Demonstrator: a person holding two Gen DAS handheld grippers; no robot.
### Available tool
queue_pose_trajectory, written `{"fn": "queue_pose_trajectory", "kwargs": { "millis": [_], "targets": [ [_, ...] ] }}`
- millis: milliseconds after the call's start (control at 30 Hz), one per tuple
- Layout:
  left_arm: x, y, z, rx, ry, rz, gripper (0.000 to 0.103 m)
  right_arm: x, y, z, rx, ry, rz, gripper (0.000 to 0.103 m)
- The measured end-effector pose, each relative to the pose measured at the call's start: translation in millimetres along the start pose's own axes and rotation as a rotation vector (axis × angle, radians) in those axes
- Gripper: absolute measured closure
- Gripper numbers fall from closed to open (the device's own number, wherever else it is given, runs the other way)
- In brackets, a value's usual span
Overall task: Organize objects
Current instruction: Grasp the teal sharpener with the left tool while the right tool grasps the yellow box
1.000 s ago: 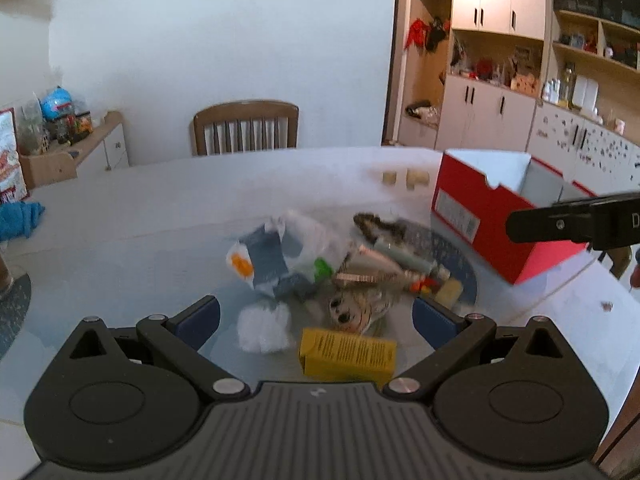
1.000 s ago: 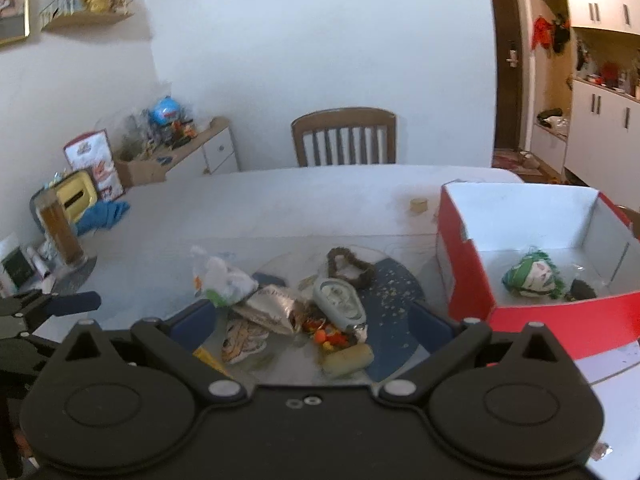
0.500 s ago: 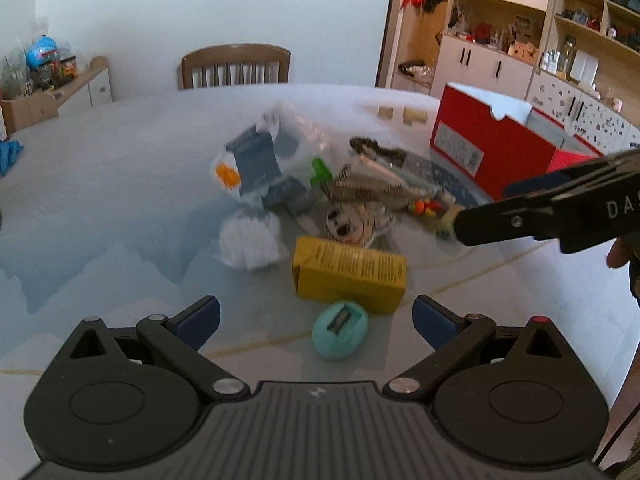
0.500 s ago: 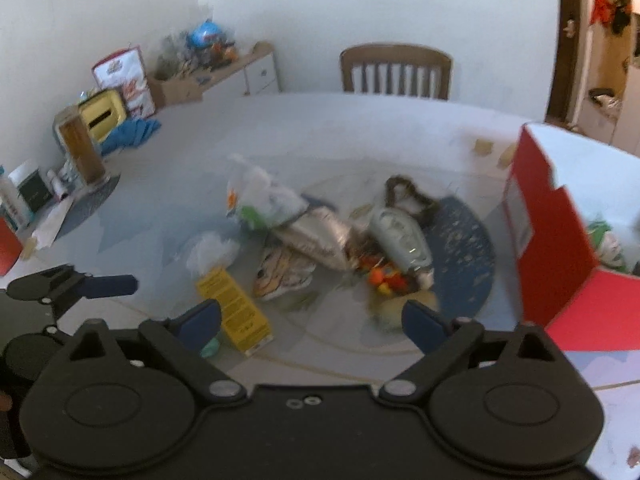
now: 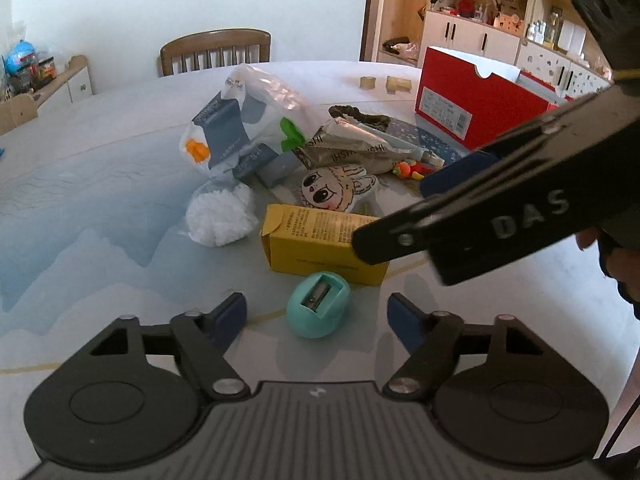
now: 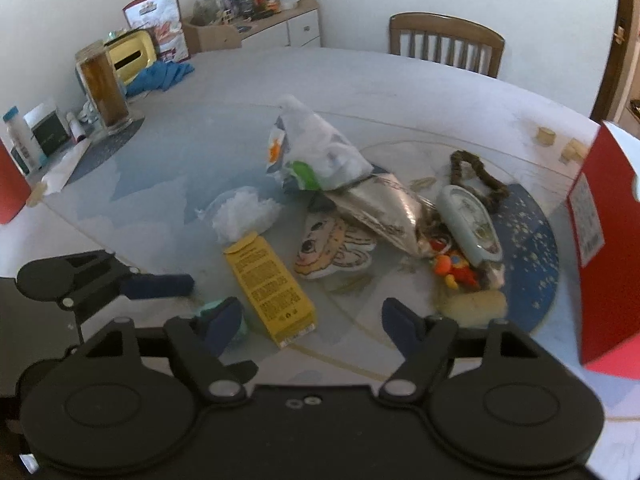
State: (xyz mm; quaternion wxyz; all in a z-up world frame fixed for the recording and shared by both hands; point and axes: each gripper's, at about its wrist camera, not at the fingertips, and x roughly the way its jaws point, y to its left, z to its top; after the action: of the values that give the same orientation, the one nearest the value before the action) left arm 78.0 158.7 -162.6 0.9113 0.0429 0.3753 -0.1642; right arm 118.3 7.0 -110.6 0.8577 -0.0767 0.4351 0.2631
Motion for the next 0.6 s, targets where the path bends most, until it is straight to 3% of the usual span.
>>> {"fn": "queue_pose_trajectory", "kwargs": {
  "millis": [200,433,600],
  "targets": [
    [-1,0,0,0.001,0.001,0.012,0.045,10,3,8,-0.001,0.017,0.039,0.043],
    [-3,3,1,-0.009,0.002,0.022,0.054,19,10,10,-0.014,0.045,0.059,0.053],
    [-3,2,2,-0.011,0.007,-0.002,0.067,21,7,11,0.005,0.05,0.061,0.06]
  ]
}}
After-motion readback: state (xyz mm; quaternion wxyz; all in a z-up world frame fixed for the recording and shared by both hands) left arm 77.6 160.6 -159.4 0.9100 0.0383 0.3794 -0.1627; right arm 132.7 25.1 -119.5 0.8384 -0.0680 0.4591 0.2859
